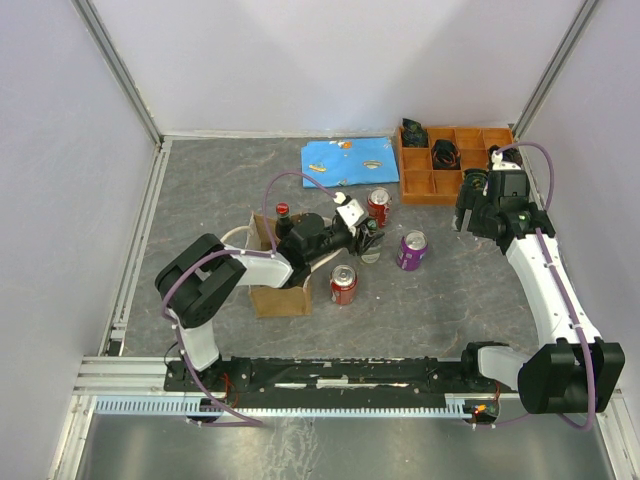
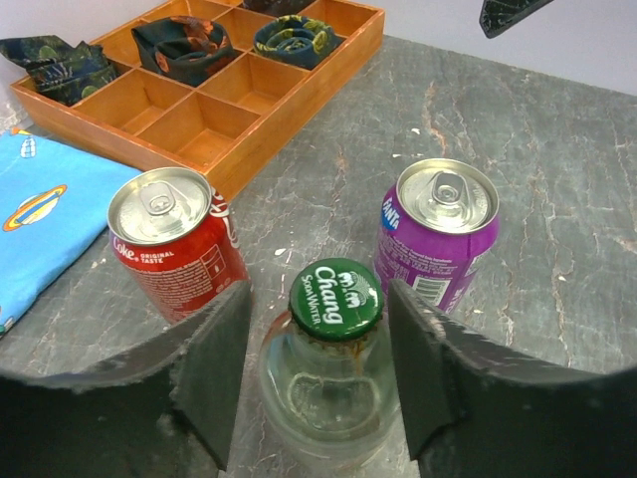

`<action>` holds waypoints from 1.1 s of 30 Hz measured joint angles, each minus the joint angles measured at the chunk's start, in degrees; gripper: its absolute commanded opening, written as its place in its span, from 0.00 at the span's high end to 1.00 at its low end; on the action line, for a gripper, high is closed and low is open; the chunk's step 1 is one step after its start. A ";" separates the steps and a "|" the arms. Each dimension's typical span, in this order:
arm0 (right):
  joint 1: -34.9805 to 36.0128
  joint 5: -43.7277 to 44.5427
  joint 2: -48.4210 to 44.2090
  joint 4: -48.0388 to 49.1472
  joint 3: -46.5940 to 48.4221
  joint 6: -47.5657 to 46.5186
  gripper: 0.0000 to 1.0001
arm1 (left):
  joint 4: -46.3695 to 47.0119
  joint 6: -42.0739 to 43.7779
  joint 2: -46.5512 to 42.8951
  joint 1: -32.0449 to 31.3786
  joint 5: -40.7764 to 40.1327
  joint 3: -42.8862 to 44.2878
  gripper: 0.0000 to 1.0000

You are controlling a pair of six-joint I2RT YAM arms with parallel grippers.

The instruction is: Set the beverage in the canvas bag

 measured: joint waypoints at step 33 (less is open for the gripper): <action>-0.02 0.00 0.00 0.52 -1.16 0.59 0.01 | -9.99 -4.57 -5.01 -0.11 4.52 10.08 0.97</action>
